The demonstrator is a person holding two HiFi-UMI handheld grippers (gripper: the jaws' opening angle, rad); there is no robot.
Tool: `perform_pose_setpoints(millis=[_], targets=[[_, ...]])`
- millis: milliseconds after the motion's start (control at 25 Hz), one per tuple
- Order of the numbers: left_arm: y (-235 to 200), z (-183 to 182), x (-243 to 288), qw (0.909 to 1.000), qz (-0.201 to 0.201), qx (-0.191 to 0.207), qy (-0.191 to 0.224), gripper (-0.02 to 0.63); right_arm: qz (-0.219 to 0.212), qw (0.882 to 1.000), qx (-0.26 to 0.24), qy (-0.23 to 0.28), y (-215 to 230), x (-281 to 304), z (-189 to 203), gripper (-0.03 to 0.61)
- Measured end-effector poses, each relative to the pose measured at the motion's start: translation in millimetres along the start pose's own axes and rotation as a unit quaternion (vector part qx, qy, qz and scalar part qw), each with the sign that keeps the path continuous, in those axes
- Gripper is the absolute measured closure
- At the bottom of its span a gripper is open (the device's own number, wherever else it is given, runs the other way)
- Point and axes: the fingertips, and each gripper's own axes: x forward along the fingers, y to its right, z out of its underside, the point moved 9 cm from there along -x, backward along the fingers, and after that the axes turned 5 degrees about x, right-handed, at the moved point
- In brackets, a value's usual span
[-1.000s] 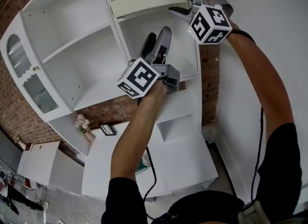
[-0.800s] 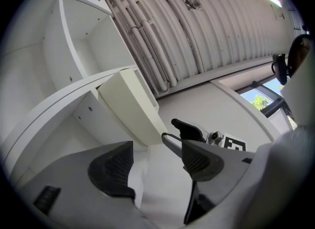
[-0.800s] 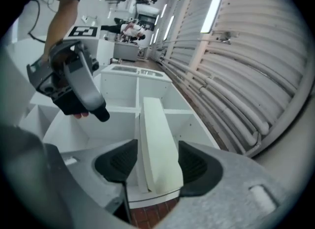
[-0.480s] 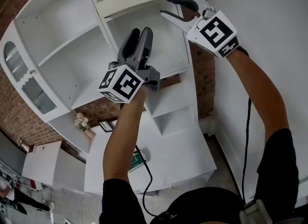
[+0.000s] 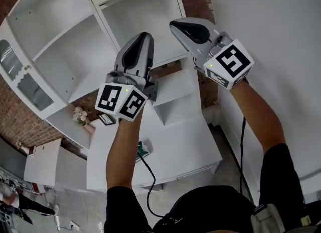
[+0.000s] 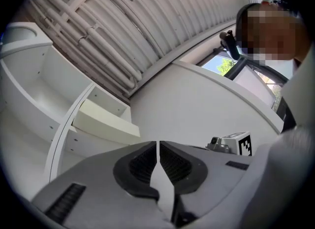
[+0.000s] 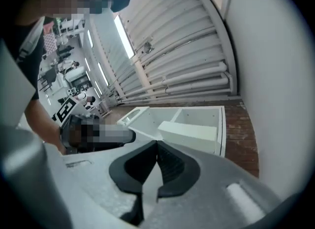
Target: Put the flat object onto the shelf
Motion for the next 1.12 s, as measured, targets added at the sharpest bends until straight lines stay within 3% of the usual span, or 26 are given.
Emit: perform_pose_setpoints(millis=[200,400,720,1120], targets=[[30.3,7.1,-34.3,0.9996,0.013,0.025,-0.006,0.615,-0.007,0.998,0.059,-0.006,-40.1,-26.8,17.1,0.577],[47.9,15.5,-66.6,0.9999,0.006,0.004,-0.009,0.615,-0.012,0.995,0.102,-0.016,-64.4,-44.5,27.0,0.577],[81.1,52.4,-101.2,0.9977,0.026,-0.019,-0.06,0.616,-0.04,0.991,0.121,-0.039,-112.9,-76.0,46.8,0.577],[110.9,85.5,-159.8,0.9933,-0.012,-0.069,-0.092,0.616,-0.019,0.975,0.209,-0.068,-162.1,-135.0,84.7,0.577]])
